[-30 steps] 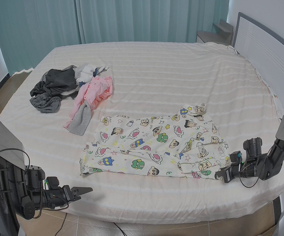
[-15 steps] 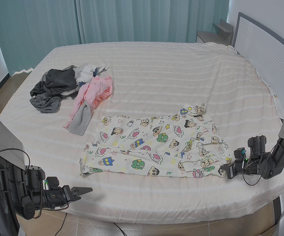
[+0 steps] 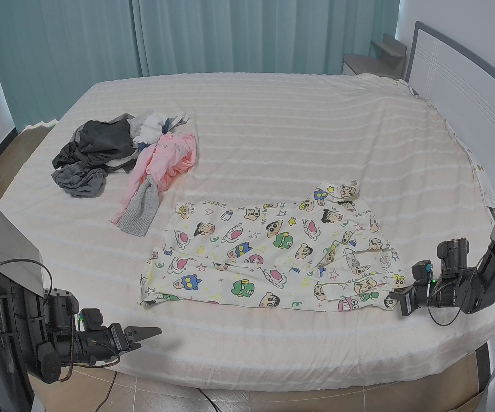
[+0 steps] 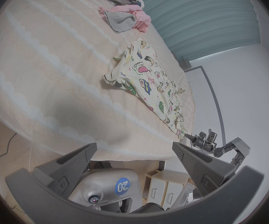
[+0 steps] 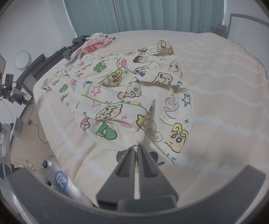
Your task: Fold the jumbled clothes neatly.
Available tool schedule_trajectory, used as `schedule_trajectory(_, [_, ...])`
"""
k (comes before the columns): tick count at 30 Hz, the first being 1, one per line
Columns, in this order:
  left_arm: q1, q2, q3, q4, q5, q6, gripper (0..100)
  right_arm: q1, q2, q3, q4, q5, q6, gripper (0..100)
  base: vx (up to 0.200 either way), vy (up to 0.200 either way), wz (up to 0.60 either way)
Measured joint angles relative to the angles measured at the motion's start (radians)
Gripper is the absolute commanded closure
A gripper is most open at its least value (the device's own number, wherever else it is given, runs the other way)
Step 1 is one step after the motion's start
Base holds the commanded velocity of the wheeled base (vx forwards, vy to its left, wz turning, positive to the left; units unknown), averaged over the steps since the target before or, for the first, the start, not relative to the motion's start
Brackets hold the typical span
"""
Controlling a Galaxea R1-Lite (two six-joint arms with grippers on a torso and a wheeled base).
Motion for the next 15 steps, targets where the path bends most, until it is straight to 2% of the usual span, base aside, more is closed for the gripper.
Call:
schedule_trajectory(12, [-0.002,0.0,0.0,0.0,0.0,0.0,0,-0.005,0.002,0.003,0.004,-0.001,-0.011,100,0.0,0.0,0.0])
schedule_trajectory(13, [-0.002,0.0,0.0,0.0,0.0,0.0,0,-0.006,0.003,0.004,0.006,-0.001,-0.011,0,0.0,0.0,0.0])
schedule_trajectory(15, [-0.002,0.0,0.0,0.0,0.0,0.0,0,-0.009,0.003,0.003,0.007,-0.002,-0.011,0,0.0,0.0,0.0])
